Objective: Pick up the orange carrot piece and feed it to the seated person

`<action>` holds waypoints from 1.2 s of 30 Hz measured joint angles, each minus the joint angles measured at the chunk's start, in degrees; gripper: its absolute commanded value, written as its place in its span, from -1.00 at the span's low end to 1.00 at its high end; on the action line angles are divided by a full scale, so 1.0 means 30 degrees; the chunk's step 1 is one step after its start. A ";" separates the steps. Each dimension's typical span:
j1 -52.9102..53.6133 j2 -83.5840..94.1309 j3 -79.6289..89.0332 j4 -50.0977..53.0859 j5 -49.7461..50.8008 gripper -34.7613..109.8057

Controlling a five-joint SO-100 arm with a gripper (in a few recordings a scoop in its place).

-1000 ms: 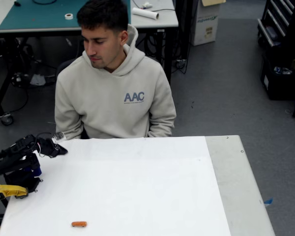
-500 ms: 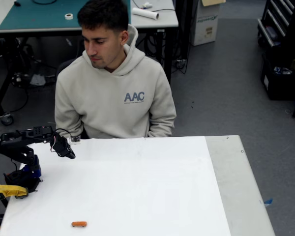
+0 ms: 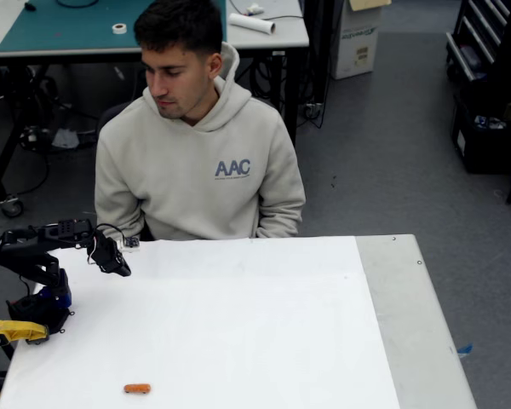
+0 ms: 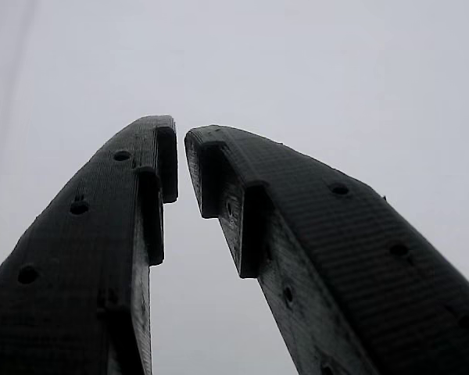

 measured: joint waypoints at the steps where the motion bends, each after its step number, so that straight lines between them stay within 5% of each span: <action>1: 0.0527 0.0000 -0.0029 0.0000 0.0000 -0.55; 11: 0.4424 0.0000 -0.0059 0.0000 -0.0527 -0.55; 22: 0.8965 -0.4336 -0.0410 -0.3896 -0.5654 -0.55; 36: 1.5352 -1.1104 -0.6768 -0.6680 -0.8203 -0.55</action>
